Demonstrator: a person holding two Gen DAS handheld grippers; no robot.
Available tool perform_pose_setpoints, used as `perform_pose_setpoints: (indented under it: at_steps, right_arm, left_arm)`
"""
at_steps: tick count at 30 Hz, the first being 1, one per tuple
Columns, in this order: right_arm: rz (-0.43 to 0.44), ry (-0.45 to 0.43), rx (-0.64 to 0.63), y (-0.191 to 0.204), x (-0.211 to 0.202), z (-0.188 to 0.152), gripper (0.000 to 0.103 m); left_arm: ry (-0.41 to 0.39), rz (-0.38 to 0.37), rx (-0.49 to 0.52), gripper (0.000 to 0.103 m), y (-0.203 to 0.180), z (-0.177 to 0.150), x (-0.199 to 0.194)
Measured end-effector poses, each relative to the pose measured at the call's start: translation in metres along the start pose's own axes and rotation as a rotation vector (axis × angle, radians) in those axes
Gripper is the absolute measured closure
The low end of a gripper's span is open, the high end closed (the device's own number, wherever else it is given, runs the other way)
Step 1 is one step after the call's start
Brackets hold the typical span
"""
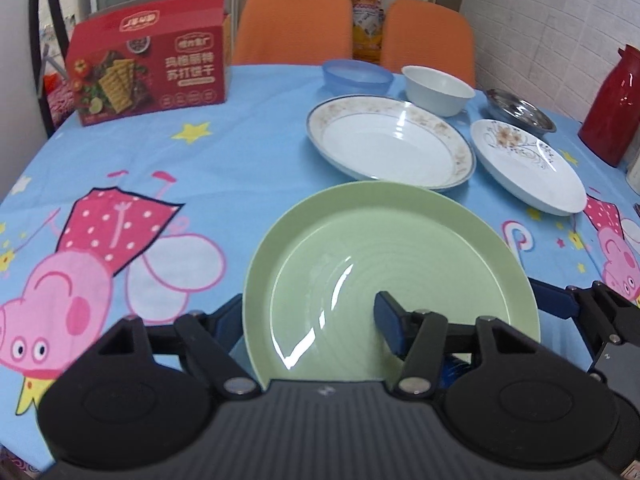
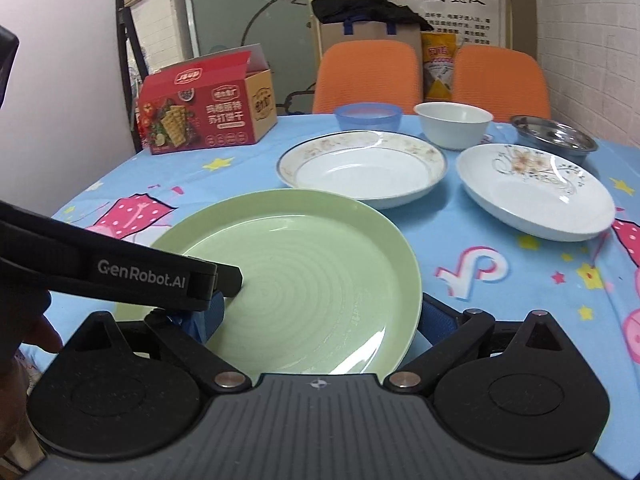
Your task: Organize plates and bowls
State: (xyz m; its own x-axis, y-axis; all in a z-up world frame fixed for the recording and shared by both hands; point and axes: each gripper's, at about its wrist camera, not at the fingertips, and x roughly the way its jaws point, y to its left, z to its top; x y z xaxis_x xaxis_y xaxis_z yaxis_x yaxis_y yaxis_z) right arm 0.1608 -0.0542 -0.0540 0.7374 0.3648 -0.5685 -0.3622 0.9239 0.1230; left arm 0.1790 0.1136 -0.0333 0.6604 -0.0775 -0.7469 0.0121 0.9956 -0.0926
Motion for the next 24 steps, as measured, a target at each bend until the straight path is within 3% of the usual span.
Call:
perform_pose_setpoints:
  at_steps: [9, 11, 13, 16, 21, 22, 24]
  right_arm:
    - [0.006, 0.053, -0.009, 0.014, 0.023, 0.001, 0.014]
    - [0.003, 0.054, -0.033, 0.016, 0.024, -0.002, 0.014]
    - [0.026, 0.067, -0.051, 0.015, 0.022, -0.001, 0.015]
    - [0.086, 0.035, 0.040, -0.008, 0.007, 0.010, 0.017]
    - [-0.010, -0.062, -0.021, -0.037, -0.005, 0.053, 0.016]
    - [-0.017, -0.076, -0.036, -0.042, -0.003, 0.062, 0.016]
    - [-0.022, -0.092, -0.057, -0.055, 0.008, 0.082, 0.015]
  left_arm:
    - [0.004, -0.002, -0.014, 0.045, 0.014, 0.001, 0.018]
    - [0.007, -0.014, -0.018, 0.036, 0.015, 0.001, 0.019]
    - [0.014, -0.042, -0.044, 0.034, 0.021, 0.004, 0.016]
    - [-0.041, -0.072, -0.071, 0.022, 0.031, 0.017, 0.000]
    - [-0.151, -0.077, -0.044, 0.019, 0.034, 0.058, -0.018]
    - [-0.164, -0.078, -0.040, 0.007, 0.034, 0.066, -0.018]
    - [-0.186, -0.065, -0.041, 0.003, 0.034, 0.079, -0.013]
